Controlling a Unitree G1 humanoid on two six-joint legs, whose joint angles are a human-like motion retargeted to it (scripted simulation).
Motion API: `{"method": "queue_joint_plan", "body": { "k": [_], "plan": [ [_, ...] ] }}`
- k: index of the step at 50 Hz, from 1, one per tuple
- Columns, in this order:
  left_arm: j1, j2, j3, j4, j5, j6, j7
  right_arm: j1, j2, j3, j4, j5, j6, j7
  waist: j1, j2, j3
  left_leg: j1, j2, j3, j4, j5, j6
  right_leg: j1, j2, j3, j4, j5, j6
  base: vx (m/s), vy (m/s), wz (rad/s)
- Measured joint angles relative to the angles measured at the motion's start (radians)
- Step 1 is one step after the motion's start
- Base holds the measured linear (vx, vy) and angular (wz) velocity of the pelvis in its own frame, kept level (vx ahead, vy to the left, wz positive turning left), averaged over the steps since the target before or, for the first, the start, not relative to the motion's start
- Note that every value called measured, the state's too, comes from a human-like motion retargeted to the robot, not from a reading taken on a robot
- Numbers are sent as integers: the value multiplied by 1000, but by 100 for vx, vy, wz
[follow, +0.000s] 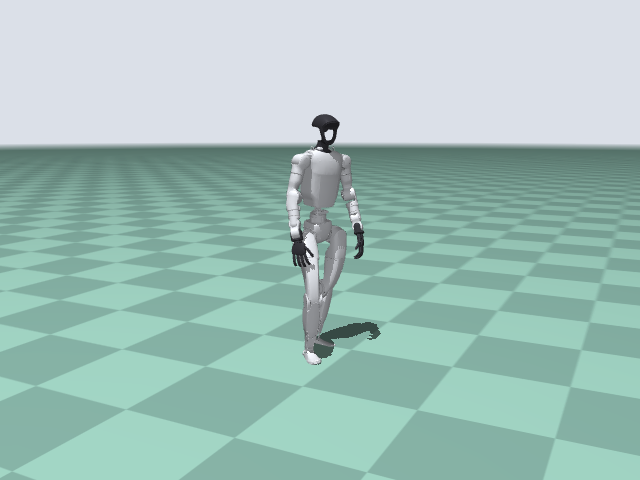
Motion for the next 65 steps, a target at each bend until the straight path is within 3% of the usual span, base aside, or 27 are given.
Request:
{"method": "queue_joint_plan", "body": {
  "k": [36, 53, 65],
  "plan": [
    [-55, 7, -31, 60, 30, -8, 83, -73, 17, 47, -19, -4, -38, -75, -25, -22, 37, -99, 26, 9, 129, -60, -1, -86, 33, 74, 90, 28, 34, -1, 0, -1],
    [-84, 45, 13, 67, 39, -13, 160, -114, 5, 63, -131, -47, -69, -122, -72, -34, 83, -270, 75, 9, 401, -173, -4, -130, 28, 216, 230, -35, 75, -1, -3, -1],
    [-131, 39, 39, 4, -12, -36, 256, -170, -70, 67, -246, -74, -82, -229, -104, 20, 115, -451, 162, -13, 638, -260, -33, -168, 112, 342, 169, 5, 124, -2, -14, 2]
  ]
}}
